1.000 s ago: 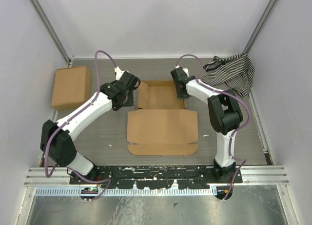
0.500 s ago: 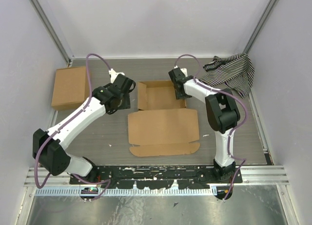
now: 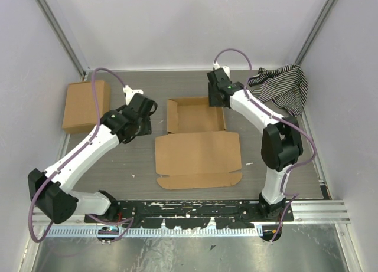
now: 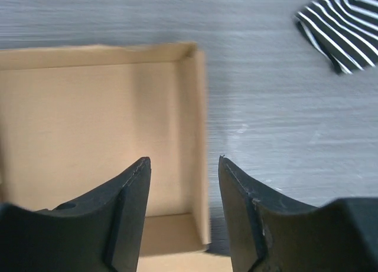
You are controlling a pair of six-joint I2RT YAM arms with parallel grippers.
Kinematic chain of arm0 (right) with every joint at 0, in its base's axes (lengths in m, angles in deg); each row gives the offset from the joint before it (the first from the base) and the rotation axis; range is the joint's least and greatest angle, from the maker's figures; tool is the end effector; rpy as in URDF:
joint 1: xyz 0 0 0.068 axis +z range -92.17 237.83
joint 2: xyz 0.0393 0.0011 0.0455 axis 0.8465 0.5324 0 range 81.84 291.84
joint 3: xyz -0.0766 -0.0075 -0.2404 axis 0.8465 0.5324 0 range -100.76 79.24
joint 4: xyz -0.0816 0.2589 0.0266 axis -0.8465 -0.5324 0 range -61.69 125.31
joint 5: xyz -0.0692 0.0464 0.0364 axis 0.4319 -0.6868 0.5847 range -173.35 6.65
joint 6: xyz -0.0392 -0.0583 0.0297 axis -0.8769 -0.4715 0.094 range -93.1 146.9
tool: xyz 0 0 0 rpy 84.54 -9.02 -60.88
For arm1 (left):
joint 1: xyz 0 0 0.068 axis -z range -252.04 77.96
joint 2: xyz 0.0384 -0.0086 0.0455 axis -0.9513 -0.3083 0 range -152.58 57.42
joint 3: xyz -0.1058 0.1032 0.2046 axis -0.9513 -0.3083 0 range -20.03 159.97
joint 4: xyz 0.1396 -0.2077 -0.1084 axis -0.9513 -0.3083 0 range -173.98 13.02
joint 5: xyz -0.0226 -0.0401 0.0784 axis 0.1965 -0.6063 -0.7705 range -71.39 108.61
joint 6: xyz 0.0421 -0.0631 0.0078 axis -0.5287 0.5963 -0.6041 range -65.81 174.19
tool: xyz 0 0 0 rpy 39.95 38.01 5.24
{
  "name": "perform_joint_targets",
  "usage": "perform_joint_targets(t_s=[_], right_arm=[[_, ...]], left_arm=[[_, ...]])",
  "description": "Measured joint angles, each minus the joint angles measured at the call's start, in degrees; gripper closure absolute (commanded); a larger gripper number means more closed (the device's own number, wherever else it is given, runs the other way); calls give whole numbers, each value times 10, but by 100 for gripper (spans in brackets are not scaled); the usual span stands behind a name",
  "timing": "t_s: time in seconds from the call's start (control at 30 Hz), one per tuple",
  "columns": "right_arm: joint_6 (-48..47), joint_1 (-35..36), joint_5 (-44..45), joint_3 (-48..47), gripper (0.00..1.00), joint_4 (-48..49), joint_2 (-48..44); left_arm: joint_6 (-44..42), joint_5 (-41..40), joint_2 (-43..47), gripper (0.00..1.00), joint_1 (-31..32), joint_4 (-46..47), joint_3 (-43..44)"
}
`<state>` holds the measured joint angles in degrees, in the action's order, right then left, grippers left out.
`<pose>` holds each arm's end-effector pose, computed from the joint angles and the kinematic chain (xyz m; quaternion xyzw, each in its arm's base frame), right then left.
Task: Fold the paper box
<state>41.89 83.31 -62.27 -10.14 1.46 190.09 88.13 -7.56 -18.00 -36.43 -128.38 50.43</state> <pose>0.4073 0.1682 0.2109 -0.0270 0.9330 -0.0539 0.3549 0.2549 -0.1476 0.2762 -0.0519 0.9332 0.0172 0.3551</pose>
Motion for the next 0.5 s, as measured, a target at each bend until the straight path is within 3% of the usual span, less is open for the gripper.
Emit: perform_joint_targets(t_s=[0.13, 0.33, 0.5], right_arm=[[6, 58, -34, -56, 42, 3, -4], [32, 154, -91, -150, 42, 21, 73], [47, 176, -137, -184, 42, 24, 152]], left_arm=[[5, -7, 32, 45, 0, -11, -6], [16, -14, 78, 45, -1, -27, -16], [29, -14, 113, 45, -1, -33, -42]])
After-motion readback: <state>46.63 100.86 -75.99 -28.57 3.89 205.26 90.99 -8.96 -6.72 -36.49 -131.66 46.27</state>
